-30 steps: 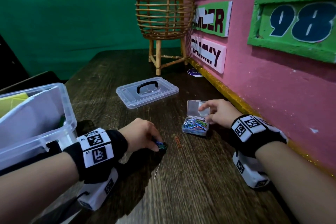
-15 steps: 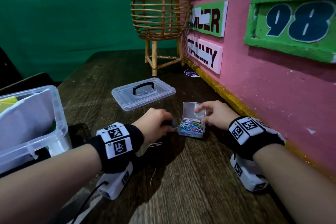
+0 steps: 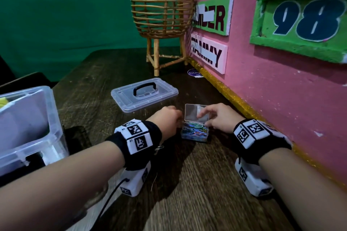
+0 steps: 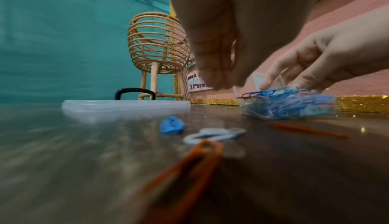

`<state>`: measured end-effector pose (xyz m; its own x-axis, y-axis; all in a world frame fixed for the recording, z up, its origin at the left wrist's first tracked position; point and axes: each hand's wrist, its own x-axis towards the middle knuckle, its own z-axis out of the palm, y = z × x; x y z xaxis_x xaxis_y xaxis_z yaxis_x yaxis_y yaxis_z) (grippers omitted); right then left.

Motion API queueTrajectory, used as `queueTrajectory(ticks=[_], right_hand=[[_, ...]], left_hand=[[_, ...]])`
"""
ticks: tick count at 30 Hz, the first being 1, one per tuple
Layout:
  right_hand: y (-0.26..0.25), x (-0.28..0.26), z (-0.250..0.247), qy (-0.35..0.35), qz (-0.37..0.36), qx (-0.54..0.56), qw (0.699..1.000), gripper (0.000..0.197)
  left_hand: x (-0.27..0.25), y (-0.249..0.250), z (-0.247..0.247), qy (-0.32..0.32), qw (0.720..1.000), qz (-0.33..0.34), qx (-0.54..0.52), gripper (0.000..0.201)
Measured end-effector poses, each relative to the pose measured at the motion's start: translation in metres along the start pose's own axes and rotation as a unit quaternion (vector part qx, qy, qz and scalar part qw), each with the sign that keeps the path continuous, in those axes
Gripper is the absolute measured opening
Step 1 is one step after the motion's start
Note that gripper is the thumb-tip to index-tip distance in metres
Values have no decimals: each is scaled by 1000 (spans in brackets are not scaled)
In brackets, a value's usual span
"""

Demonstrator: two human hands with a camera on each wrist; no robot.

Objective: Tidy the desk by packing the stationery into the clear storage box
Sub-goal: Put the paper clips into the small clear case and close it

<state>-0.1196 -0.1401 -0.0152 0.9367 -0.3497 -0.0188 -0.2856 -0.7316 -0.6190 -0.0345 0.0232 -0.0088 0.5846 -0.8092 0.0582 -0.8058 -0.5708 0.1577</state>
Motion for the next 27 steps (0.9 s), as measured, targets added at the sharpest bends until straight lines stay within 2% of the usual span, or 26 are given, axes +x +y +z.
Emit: queueTrajectory(ticks=[4, 6, 13, 16, 19, 23, 27], right_hand=[[-2, 0, 0, 10, 4, -2, 1000, 11], [-3, -1, 0, 8, 4, -9, 1000, 6], [-2, -2, -1, -6, -9, -21, 1000, 7], [-1, 0, 1, 10, 0, -19, 1000, 7], [2, 2, 3, 23, 8, -20, 1000, 11], [4, 4, 3, 27, 10, -13, 999, 14], [4, 5, 3, 23, 5, -16, 1000, 12]], left_hand=[[-14, -26, 3, -82, 992, -71, 70, 36], [-22, -36, 0, -109, 988, -78, 81, 38], [-59, -39, -8, -86, 996, 20, 5, 31], [-69, -39, -8, -69, 997, -7, -31, 41], [-73, -42, -8, -70, 996, -50, -9, 53], [-75, -43, -9, -103, 992, -59, -29, 46], [-73, -43, -8, -87, 991, -68, -75, 36]])
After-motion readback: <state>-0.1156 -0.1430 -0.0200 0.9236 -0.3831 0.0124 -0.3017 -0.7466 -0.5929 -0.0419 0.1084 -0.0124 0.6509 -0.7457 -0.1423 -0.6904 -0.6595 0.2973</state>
